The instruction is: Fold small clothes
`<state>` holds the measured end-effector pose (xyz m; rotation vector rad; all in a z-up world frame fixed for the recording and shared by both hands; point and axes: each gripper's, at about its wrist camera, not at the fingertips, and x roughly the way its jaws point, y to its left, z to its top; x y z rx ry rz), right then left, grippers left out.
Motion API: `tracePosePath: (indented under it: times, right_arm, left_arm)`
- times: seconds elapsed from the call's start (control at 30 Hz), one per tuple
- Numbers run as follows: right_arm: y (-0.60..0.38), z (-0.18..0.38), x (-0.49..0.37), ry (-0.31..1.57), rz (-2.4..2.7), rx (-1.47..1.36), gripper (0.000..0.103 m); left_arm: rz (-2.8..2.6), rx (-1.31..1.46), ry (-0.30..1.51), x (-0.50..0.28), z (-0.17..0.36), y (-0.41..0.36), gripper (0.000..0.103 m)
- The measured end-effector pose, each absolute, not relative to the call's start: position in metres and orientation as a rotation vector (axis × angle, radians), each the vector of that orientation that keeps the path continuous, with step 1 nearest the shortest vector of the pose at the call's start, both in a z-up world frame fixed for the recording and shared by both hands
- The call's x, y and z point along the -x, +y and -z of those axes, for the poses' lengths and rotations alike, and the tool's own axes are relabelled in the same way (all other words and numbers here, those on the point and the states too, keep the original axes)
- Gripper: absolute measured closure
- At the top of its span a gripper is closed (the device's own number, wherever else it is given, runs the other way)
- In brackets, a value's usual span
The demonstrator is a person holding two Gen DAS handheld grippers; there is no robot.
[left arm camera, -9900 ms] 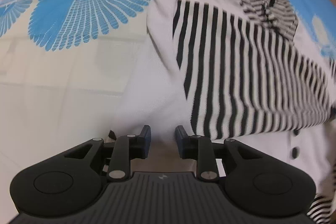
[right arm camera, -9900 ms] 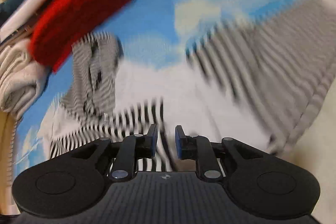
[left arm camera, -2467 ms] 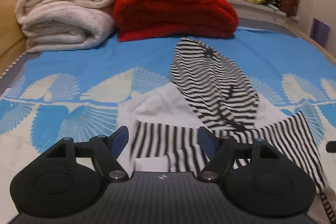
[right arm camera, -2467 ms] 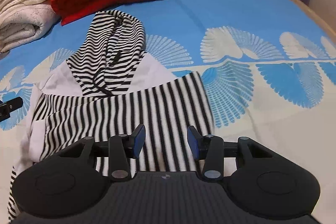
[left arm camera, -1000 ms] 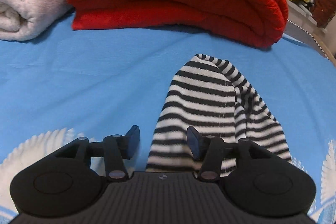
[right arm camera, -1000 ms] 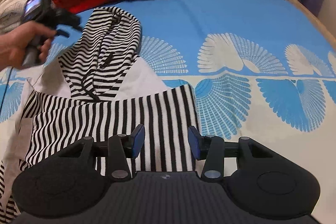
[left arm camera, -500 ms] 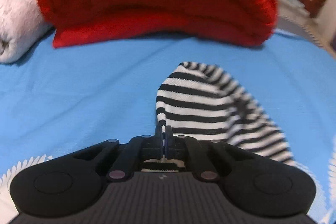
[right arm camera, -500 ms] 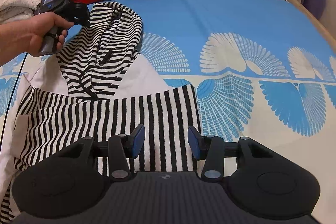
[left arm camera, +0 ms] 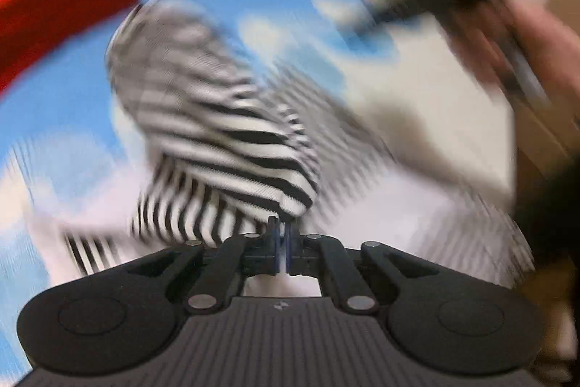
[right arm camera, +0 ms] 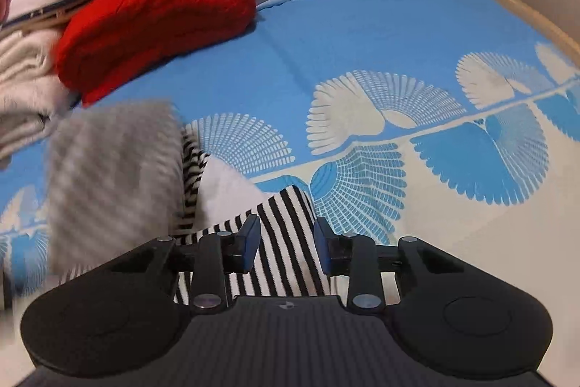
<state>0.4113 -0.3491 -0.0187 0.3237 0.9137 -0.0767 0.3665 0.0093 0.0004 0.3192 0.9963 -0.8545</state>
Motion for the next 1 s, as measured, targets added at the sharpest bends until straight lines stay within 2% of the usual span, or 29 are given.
tracePosePath:
  times: [0.07,0.13,0.17,0.3,0.4,0.57,0.77,0.8,0.9,1.0]
  right_arm:
    - [-0.349,0.016,-0.405,0.909,0.06,-0.346,0.068]
    - [-0.346,0.013,-0.4,0.906,0.039,-0.364,0.066]
    - [-0.344,0.011,-0.397,0.903,0.026,-0.375,0.065]
    - [-0.331,0.015,-0.391,0.936,-0.039,-0.418,0.061]
    - [-0.315,0.028,-0.392,0.991,-0.094,-0.432,0.059]
    - [-0.288,0.058,-0.399,1.108,-0.168,-0.532,0.056]
    - [-0.26,0.08,-0.41,1.184,-0.188,-0.597,0.054]
    - [-0.259,0.082,-0.411,1.186,-0.188,-0.609,0.057]
    - [-0.267,0.086,-0.412,1.161,-0.187,-0.676,0.102]
    - [-0.29,0.08,-0.407,1.102,-0.136,-0.736,0.102]
  left_arm:
    - [0.804,-0.282,1.01,-0.334,-0.007,0.028,0.092]
    - [0.63,-0.171,0.983,-0.321,-0.018,0.048,0.079]
    - [0.554,-0.089,0.972,-0.321,-0.022,0.058,0.077]
    - [0.258,0.37,0.97,-0.343,0.004,0.099,0.077]
    - [0.028,0.438,1.111,-0.37,0.043,0.096,0.078]
    - [0.077,0.561,1.231,-0.395,0.077,0.087,0.078]
    - [0.463,0.518,1.205,-0.388,0.058,0.049,0.076]
    - [0.446,0.506,1.195,-0.388,0.057,0.05,0.076]
    - [0.283,0.555,1.235,-0.391,0.073,0.069,0.075]
    - [0.179,0.597,1.276,-0.392,0.09,0.076,0.074]
